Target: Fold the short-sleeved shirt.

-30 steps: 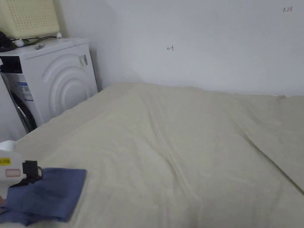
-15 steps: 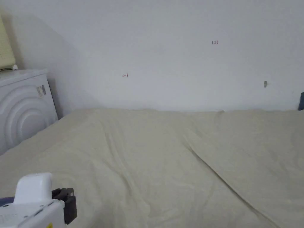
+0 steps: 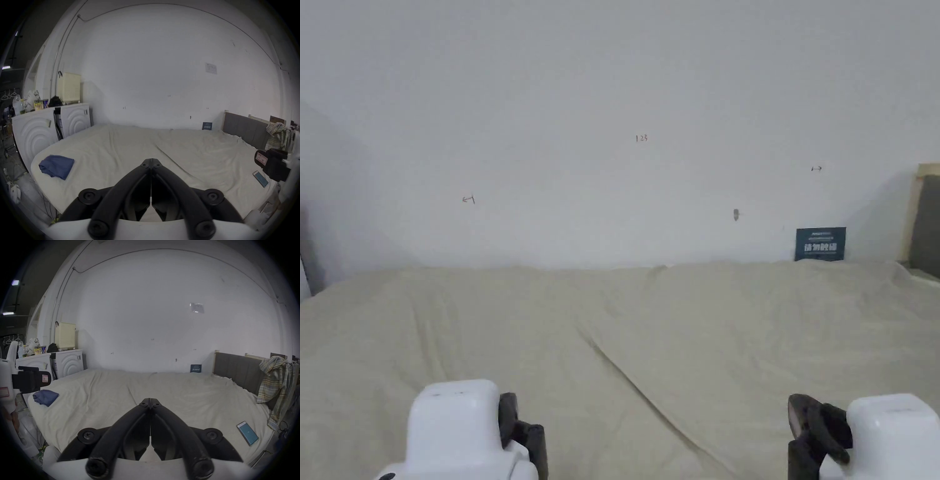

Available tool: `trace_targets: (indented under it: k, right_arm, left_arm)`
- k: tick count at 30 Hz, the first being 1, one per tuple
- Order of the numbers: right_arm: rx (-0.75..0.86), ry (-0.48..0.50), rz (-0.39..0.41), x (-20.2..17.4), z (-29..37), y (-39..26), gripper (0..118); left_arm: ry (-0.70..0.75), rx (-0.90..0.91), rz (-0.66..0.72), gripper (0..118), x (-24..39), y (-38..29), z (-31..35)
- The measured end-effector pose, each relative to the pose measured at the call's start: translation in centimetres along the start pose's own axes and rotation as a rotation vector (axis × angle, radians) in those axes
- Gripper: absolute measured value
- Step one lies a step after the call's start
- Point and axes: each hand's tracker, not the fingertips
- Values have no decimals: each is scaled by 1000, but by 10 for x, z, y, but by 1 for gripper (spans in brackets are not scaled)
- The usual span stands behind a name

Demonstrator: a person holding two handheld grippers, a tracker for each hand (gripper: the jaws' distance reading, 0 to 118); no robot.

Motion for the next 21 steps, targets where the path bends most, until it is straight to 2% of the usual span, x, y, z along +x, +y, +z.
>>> trace_targets:
  k: [3, 6, 9, 12, 13, 14, 15, 16, 17, 18, 19, 21]
  right_arm:
    - [11, -15, -12, 8, 7, -2, 0]
    - [17, -32, 9, 10, 10, -6, 0]
    - [24, -38, 12, 9, 12, -9, 0]
    - [42, -34, -12, 9, 12, -8, 0]
    - [52, -37, -16, 10, 12, -7, 1]
    - [61, -46, -15, 10, 13, -5, 7]
    - [75, -47, -14, 11, 13, -3, 27]
    - [85, -47, -16, 12, 13, 0, 66]
    - [80, -46, -17, 13, 11, 3, 94]
    - [72, -47, -34, 12, 11, 7, 106]
    - [74, -50, -49, 14, 11, 9, 107]
    - [97, -43, -73, 16, 14, 13, 107]
  left_arm:
    - [44, 39, -35, 0, 21, -1, 9]
    - [-31, 43, -23, 0, 32, -4, 17]
    - [6, 63, -114, 0, 45, -9, 19]
    - [6, 81, -132, 0, 50, -16, 22]
    - [6, 82, -127, 0, 50, -16, 23]
    - [4, 83, -124, 5, 49, -16, 23]
    - [-4, 82, -123, 19, 47, -15, 23]
    - [-16, 82, -114, 59, 46, -14, 23]
    - [-13, 84, -117, 90, 45, -13, 23]
    - [-8, 84, -115, 112, 45, -11, 22]
    - [2, 85, -110, 118, 44, -11, 22]
    - [-17, 174, -95, 118, 40, -4, 29]
